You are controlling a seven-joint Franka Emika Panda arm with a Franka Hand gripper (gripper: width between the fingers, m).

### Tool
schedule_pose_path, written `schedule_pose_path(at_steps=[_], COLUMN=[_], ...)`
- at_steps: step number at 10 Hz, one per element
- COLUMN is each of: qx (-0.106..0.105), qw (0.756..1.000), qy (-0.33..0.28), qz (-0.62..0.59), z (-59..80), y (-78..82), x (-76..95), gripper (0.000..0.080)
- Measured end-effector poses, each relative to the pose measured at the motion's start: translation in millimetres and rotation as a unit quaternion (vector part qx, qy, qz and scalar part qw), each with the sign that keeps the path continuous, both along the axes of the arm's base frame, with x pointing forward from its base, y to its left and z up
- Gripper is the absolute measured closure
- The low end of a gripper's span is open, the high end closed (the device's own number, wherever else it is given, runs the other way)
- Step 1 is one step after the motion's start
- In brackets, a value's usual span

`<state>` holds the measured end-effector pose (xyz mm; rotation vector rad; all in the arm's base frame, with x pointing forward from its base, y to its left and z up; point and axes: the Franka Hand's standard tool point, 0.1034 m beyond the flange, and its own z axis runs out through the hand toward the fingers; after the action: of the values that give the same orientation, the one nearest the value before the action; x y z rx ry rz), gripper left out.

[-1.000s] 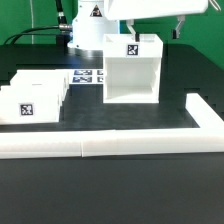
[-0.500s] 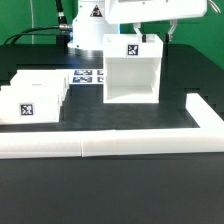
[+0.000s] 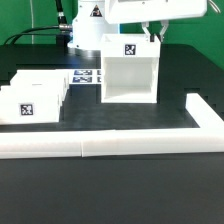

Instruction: Assemble drawer

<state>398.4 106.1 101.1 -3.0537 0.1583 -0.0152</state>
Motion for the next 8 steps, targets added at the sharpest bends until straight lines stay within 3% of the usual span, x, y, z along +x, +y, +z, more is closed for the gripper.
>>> schedule_pose_path(at_steps=[4, 8], qx=[0.001, 0.012], qw=[1.0, 0.999], qy=[-0.001, -0.029], qz=[0.011, 0.035], z=[0.4, 0.3], y=[-1.5, -16.0], x=[2.6, 68.0], gripper=[0.076, 0.0757])
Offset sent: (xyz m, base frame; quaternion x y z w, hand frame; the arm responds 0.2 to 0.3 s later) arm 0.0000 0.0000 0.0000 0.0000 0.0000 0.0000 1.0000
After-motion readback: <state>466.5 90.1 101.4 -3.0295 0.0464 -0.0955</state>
